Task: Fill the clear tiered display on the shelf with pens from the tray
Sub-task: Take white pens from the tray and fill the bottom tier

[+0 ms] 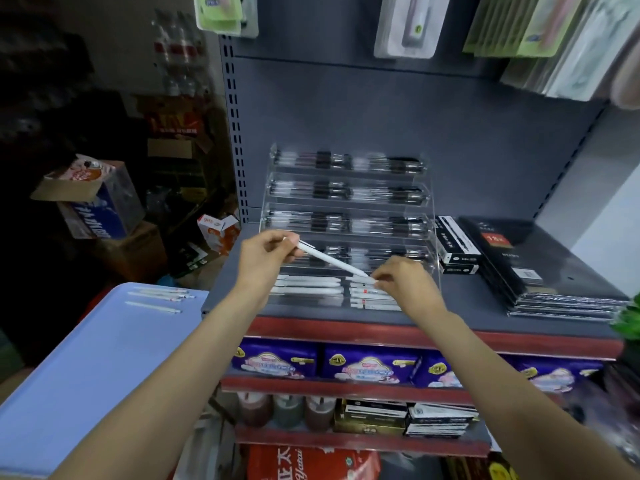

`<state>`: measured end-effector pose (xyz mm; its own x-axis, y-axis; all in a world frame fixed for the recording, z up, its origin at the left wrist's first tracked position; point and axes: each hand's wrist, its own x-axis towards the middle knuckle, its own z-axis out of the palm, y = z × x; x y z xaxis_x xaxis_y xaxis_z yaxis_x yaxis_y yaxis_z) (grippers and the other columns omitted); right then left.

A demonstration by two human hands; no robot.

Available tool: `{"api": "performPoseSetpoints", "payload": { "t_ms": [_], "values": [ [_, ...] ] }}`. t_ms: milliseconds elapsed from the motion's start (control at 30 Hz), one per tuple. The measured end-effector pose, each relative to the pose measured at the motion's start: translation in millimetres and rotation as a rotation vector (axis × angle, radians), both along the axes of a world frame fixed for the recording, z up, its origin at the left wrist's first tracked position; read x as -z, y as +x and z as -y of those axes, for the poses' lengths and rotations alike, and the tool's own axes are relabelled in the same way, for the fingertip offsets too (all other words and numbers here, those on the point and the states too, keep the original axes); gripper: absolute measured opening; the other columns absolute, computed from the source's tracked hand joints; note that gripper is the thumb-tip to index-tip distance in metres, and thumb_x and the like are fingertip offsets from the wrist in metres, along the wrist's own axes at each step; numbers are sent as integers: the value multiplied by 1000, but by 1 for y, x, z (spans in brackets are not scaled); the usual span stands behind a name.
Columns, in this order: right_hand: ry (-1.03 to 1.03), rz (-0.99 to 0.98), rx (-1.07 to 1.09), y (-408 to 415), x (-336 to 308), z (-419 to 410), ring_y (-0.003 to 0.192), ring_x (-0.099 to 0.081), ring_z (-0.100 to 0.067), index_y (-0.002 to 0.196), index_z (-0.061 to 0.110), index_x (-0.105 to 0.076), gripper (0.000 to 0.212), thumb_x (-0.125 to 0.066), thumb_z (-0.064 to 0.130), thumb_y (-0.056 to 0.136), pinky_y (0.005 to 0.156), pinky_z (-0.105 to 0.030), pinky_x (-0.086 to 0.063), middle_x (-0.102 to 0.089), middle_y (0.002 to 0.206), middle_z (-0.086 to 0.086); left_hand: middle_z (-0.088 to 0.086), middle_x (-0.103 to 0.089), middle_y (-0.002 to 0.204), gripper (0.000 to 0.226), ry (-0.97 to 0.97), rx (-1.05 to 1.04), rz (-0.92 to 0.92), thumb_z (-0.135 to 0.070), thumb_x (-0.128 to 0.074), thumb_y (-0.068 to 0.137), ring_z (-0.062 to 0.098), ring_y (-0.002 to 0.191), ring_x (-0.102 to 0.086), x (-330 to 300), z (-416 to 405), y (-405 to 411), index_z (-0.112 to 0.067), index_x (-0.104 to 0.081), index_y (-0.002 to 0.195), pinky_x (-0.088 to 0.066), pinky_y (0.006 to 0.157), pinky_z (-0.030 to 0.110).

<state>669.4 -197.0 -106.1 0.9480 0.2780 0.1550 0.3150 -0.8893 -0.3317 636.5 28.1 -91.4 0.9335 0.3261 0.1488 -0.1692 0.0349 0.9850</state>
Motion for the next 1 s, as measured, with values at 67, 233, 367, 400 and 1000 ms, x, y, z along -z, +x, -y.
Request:
{"api": "performPoseSetpoints", "payload": {
  "t_ms": [67, 233, 367, 400, 1000],
  "values": [
    [-61, 51, -11, 0, 3, -1, 111, -55, -22, 114, 14, -67, 25, -58, 19, 92, 85, -36, -49, -64, 115, -5, 7, -65, 71, 5, -4, 5, 0, -6, -60, 88, 1, 58, -65, 1, 0, 0, -7, -64, 86, -52, 61, 12],
    [-197, 112, 41, 4, 15, 0, 100, -58, -26, 100, 7, -68, 18, -53, 11, 91, 77, -40, -54, -67, 104, -8, 7, -65, 71, 5, 1, 21, -4, -6, -60, 88, 2, 57, -64, 1, 1, 0, -6, -65, 86, -52, 62, 12],
    [-202, 103, 42, 7, 14, 4, 94, -61, -28, 96, 7, -69, 17, -53, 10, 92, 76, -42, -54, -65, 102, -7, 7, -65, 71, 5, 6, 34, -5, -5, -60, 88, 2, 58, -65, -1, 3, 0, -5, -65, 87, -51, 61, 11],
    [-206, 107, 35, 7, 13, 4, 93, -62, -28, 96, 7, -69, 17, -53, 10, 92, 76, -42, -54, -65, 102, -6, 7, -65, 72, 5, 7, 36, -6, -5, -60, 88, 2, 58, -65, -1, 3, 0, -6, -65, 87, -51, 60, 11],
    [50, 31, -65, 0, 5, 9, 101, -61, -25, 117, 12, -65, 27, -48, 14, 96, 86, -35, -50, -63, 116, -7, 6, -67, 70, 10, -11, 34, -27, -6, -60, 88, 3, 59, -65, 5, 12, -1, -11, -65, 81, -52, 62, 13]
  ]
}}
